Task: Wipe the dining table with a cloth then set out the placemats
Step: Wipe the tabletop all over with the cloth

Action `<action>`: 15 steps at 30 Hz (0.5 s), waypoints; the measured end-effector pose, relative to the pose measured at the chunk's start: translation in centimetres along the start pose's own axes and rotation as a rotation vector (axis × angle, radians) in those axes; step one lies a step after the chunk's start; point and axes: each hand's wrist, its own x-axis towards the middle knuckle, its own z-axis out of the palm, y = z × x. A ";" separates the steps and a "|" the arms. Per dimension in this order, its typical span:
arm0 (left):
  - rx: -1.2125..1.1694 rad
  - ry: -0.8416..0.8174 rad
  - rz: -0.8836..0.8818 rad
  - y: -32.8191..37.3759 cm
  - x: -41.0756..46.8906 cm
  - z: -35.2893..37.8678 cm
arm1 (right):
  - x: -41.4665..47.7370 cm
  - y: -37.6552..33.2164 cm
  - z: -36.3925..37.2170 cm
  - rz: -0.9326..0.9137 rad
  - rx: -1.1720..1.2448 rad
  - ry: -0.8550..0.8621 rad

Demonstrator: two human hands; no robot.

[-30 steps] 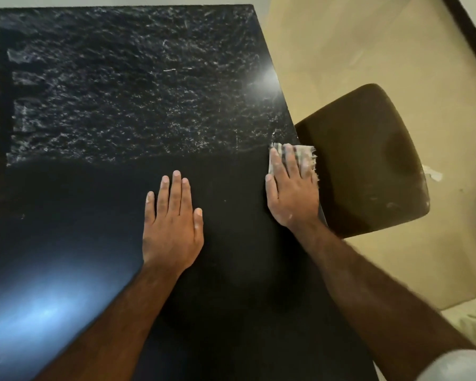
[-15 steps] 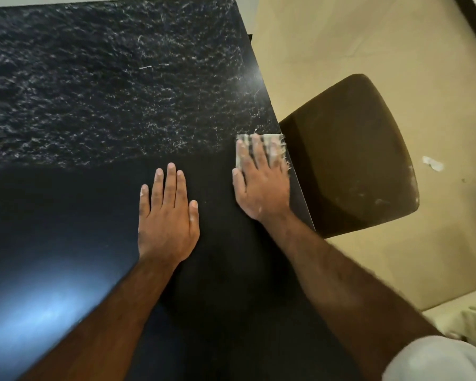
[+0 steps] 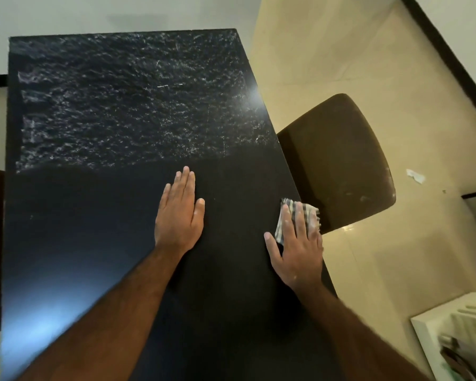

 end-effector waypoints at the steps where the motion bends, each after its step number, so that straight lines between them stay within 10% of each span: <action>1: -0.102 -0.006 0.010 -0.2 -0.3 -0.3 | -1.5 0.4 0.0 0.009 -0.004 -0.012; 15: 0.360 -0.353 0.369 0.2 -21.8 2.3 | -21.9 -4.2 -0.9 0.087 -0.025 -0.227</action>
